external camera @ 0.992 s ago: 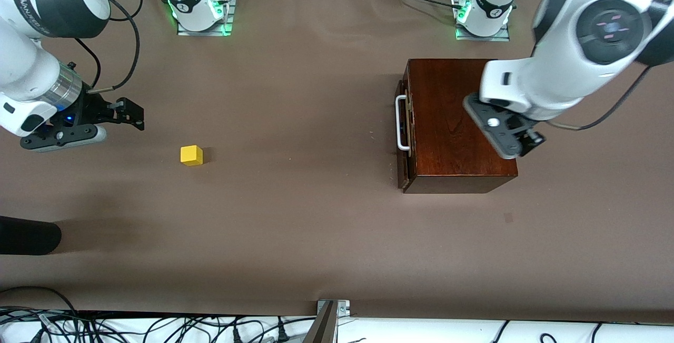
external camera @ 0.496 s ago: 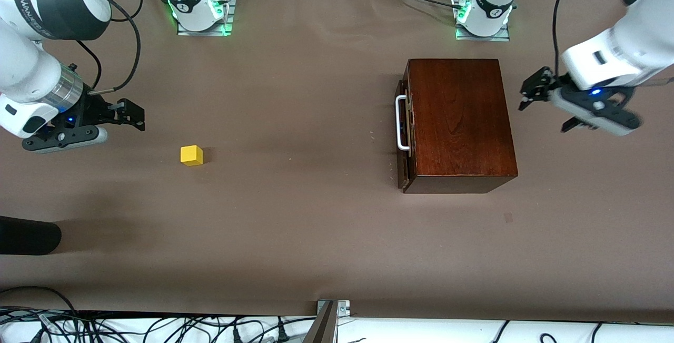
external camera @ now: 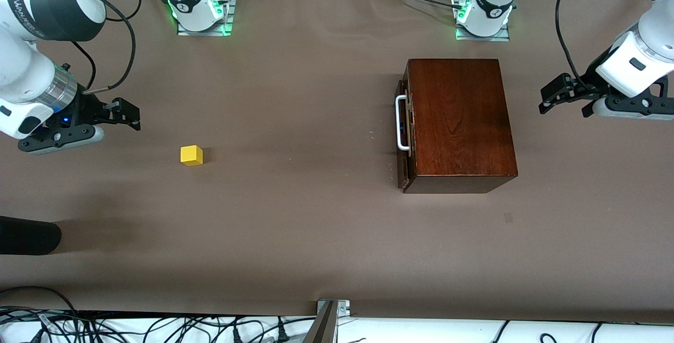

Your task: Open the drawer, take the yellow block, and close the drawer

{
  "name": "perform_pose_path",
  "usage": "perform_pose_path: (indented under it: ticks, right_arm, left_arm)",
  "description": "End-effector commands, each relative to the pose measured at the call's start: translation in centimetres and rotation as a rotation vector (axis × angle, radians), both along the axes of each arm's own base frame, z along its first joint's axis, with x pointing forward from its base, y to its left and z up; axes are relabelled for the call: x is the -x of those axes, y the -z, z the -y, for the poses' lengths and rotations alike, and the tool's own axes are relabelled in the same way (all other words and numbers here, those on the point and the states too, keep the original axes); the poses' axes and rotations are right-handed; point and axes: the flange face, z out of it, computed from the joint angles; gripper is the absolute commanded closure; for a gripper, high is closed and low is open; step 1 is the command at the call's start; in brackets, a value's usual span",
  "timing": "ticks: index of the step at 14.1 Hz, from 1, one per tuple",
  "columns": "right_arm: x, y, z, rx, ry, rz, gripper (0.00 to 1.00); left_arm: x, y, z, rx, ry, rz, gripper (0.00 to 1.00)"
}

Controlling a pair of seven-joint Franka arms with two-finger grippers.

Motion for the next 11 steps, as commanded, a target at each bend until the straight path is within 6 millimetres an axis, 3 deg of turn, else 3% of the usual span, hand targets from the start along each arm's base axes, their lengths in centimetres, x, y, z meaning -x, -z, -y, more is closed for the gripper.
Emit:
perform_pose_path:
  ticks: [1,11]
  right_arm:
    - [-0.39,-0.18,0.2,-0.004,-0.015,-0.01,0.0]
    - [-0.47,-0.28,0.55,-0.005,-0.048,-0.005,0.0]
  left_arm:
    - [1.61,-0.89,-1.17,0.013,-0.034,-0.034,0.0]
    - [1.61,-0.99,-1.22,-0.001,-0.036,-0.039,0.0]
